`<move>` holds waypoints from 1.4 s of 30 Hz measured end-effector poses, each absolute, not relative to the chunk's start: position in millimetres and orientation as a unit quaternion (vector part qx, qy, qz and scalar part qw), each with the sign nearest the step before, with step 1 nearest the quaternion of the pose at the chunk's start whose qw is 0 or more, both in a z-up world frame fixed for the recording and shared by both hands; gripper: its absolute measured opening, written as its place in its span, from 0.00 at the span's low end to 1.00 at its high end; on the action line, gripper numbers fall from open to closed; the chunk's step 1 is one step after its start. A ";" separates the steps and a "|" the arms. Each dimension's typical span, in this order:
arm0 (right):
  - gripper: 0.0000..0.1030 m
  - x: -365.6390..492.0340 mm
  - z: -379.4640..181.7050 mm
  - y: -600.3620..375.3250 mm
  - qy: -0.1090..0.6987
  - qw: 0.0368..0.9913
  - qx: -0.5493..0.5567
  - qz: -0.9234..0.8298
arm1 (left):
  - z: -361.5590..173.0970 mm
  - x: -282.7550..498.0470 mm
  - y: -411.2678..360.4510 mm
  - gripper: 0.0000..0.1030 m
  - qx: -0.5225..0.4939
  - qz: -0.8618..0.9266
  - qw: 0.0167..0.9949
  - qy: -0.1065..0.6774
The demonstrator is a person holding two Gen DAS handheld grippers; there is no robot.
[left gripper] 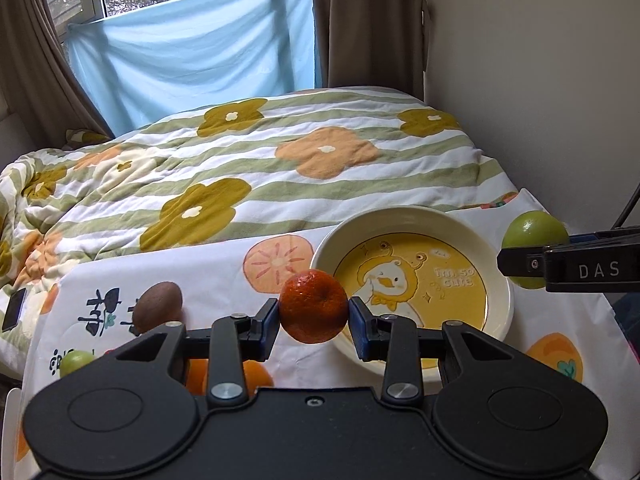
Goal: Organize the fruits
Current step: 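Carry the tangerine and green apple over the duck bowl with both tools, then open the left tool over the bowl while the right tool releases the green apple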
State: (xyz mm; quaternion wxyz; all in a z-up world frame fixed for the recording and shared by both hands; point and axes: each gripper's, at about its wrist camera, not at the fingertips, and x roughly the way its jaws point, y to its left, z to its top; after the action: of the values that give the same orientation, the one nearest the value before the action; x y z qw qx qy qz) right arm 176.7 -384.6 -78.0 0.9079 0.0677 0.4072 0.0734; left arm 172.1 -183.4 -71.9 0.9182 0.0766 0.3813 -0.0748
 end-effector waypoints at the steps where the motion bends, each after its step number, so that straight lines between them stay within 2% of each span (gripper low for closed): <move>1: 0.70 182.7 -80.7 -389.0 0.408 0.907 0.066 0.076 | -74.7 178.0 -188.9 0.39 0.078 -0.076 0.918 0.381; 13: 0.70 231.1 -112.0 -405.1 0.423 0.899 0.068 0.093 | -122.9 244.6 -240.0 0.39 0.103 -0.100 0.904 0.403; 24: 0.70 244.9 -123.9 -406.2 0.443 0.889 0.081 0.086 | -143.0 270.2 -248.0 0.40 0.122 -0.122 0.887 0.428; 25: 0.70 245.3 -123.7 -406.2 0.443 0.889 0.082 0.084 | -142.3 270.5 -247.0 0.43 0.120 -0.125 0.887 0.427; 26: 0.70 245.5 -122.9 -406.0 0.443 0.889 0.083 0.082 | -141.1 270.3 -246.4 0.51 0.121 -0.128 0.887 0.426; 27: 0.70 245.6 -121.6 -405.9 0.442 0.890 0.084 0.079 | -138.8 269.4 -245.5 0.73 0.123 -0.131 0.888 0.423; 28: 0.70 246.4 -120.3 -406.4 0.441 0.890 0.086 0.077 | -135.4 266.8 -244.2 0.87 0.125 -0.130 0.892 0.415; 42: 0.70 256.0 -125.4 -379.3 0.450 0.884 0.048 0.120 | -112.6 236.0 -208.9 0.89 0.114 -0.115 0.891 0.424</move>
State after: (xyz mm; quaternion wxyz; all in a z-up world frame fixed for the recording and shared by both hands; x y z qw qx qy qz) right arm 256.0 -379.3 -125.4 0.8837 0.0478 0.4500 0.1199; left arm 236.0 -208.9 -112.6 0.8913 0.1143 0.4235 -0.1147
